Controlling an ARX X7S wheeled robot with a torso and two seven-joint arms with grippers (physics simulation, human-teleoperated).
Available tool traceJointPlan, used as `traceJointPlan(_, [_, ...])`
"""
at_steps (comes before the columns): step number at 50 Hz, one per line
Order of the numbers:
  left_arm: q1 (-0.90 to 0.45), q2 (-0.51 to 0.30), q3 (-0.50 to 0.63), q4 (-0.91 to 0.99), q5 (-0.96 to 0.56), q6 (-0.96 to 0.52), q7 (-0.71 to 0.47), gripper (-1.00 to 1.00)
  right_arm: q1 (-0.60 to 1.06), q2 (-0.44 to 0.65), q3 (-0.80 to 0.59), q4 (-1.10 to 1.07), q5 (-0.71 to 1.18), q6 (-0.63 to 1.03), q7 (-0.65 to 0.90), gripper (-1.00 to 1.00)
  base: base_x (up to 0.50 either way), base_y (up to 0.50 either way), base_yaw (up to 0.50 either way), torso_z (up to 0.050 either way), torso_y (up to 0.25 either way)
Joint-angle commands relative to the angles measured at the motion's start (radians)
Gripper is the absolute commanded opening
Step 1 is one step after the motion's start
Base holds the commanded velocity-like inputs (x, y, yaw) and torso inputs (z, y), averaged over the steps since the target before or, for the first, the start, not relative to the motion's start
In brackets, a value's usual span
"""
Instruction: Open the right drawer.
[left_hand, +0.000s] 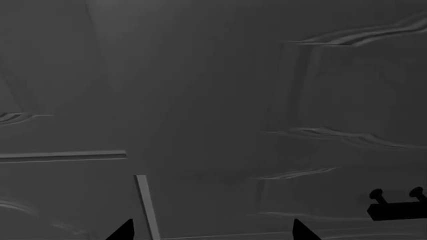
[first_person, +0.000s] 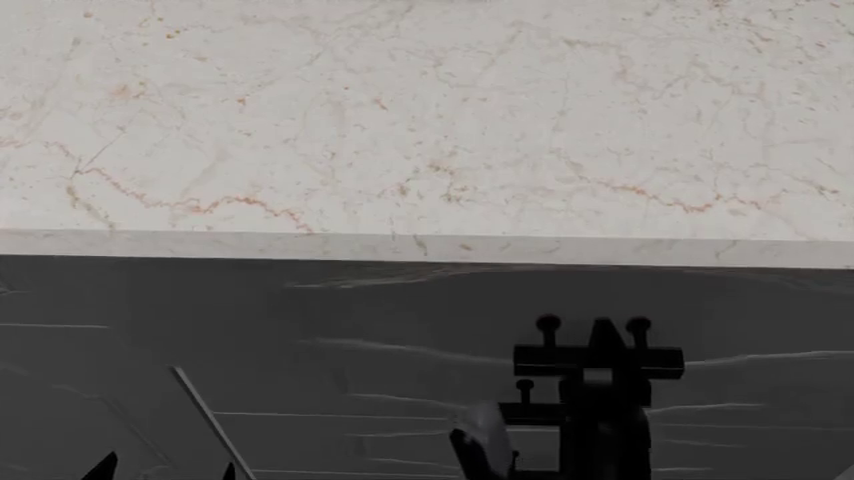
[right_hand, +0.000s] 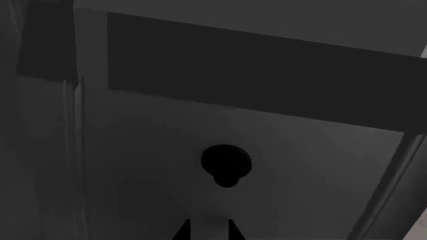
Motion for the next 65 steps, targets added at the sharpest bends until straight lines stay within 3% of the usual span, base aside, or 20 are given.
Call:
traceJointPlan(1, [0.0,-0.003,0.002,0.004,-0.003,-0.001,-0.003,1.0,-0.079,0.0,-0.066,-0.075,0.008,0.024,-0.024,-1.0,0.0,0.0,0.0,0.0,-0.01])
traceJointPlan(38, [-0.004,-0.005,0.01,-0.013,-0.011,0.014,-0.001,1.0,-0.209,0.093,-0.082,-0.344,-0.069,0.148,-0.096,-1.0,0.0,0.0,0.0,0.0,-0.002])
traceJointPlan(65, [-0.001,-0.012,0.014,0.001,-0.018,0.012,-0.009,1.0,-0.214,0.094,-0.083,-0.335,-0.062,0.128,-0.085,-1.0,0.0,0.0,0.0,0.0,-0.001])
